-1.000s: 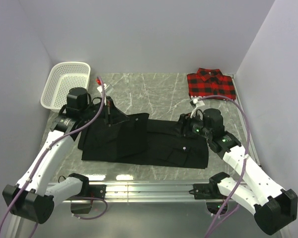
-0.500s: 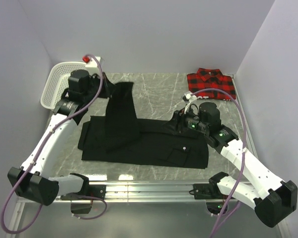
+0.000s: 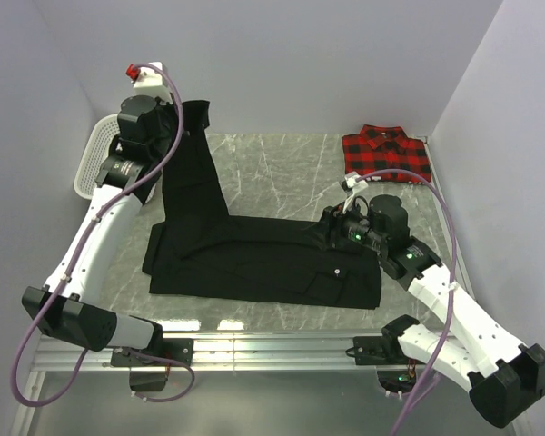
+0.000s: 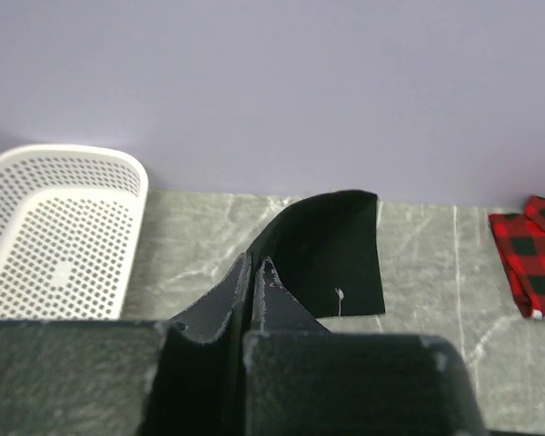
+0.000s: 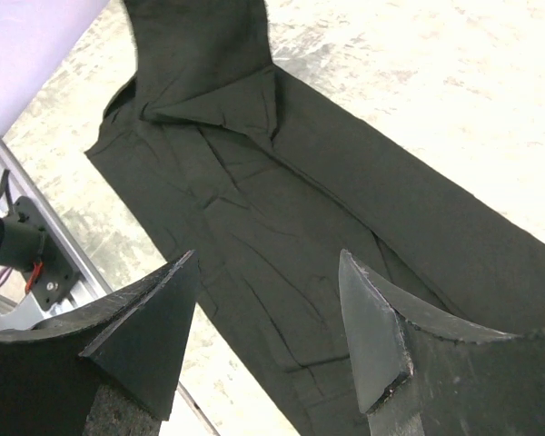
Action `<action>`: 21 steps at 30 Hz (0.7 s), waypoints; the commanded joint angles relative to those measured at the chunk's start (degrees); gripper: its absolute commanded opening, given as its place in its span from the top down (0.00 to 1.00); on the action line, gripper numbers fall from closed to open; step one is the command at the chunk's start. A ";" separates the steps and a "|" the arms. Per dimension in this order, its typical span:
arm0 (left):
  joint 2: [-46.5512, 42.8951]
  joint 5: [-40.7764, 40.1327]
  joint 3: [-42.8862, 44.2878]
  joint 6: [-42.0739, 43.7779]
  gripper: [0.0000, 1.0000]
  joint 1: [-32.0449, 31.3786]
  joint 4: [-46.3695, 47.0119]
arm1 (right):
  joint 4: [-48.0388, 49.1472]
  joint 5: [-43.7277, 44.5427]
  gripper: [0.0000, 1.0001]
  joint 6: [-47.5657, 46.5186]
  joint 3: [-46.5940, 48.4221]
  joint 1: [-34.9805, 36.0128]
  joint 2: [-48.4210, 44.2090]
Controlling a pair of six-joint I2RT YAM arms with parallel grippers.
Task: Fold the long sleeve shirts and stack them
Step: Fold the shirt
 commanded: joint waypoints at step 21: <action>1.42 18.37 -6.32 4.28 0.95 0.52 13.50 | 2.65 -0.24 0.31 1.57 -1.69 0.40 -1.13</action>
